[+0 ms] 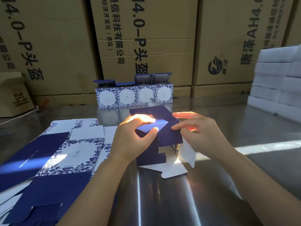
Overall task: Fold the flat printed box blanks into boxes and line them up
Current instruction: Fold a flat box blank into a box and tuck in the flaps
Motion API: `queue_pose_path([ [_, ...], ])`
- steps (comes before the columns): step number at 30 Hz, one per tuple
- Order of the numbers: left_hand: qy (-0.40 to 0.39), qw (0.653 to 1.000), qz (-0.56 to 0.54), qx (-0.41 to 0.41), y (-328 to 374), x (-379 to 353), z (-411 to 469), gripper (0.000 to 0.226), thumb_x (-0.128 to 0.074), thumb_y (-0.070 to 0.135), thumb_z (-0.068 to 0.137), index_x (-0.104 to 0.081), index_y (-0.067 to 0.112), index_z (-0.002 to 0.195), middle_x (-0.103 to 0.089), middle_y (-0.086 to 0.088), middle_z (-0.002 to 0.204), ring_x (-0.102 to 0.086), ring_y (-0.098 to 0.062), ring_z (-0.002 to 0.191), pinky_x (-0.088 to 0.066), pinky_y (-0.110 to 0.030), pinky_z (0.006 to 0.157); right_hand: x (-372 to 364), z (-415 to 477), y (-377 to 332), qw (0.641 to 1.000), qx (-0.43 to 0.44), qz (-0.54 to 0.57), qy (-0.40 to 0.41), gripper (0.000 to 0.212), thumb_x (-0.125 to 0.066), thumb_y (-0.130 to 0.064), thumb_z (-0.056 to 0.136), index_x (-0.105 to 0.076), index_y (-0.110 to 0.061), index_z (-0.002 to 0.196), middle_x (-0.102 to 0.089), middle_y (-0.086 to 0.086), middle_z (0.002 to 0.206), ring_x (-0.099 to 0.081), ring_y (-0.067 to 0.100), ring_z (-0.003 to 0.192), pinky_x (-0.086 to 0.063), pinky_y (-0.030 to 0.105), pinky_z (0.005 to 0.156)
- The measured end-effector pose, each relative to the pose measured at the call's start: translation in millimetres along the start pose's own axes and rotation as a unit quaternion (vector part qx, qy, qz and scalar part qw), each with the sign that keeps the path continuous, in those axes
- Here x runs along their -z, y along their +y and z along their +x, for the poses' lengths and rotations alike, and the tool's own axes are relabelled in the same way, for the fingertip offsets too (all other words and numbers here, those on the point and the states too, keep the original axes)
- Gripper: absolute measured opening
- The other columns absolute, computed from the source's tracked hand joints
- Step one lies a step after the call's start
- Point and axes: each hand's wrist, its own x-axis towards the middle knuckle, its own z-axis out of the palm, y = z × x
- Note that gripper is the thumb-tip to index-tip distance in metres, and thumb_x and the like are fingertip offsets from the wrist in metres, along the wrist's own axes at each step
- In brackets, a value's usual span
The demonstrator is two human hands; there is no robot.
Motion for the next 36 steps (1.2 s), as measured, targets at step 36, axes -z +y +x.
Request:
queue_pose_path([
  [36,-0.043,0.999,-0.031,0.015,7,-5,1,0.028,-0.08,0.028,0.072,-0.059,0.045,0.081,-0.061,0.026,0.095,-0.055,0.006,0.096,-0.043,-0.012,0.08,8,7,10,0.997,-0.031,0.066,-0.015,0.024,-0.075,-0.022,0.078,-0.068,-0.045,0.076,-0.063,-0.024,0.1,-0.058,-0.007,0.09,-0.046,0.007,0.059],
])
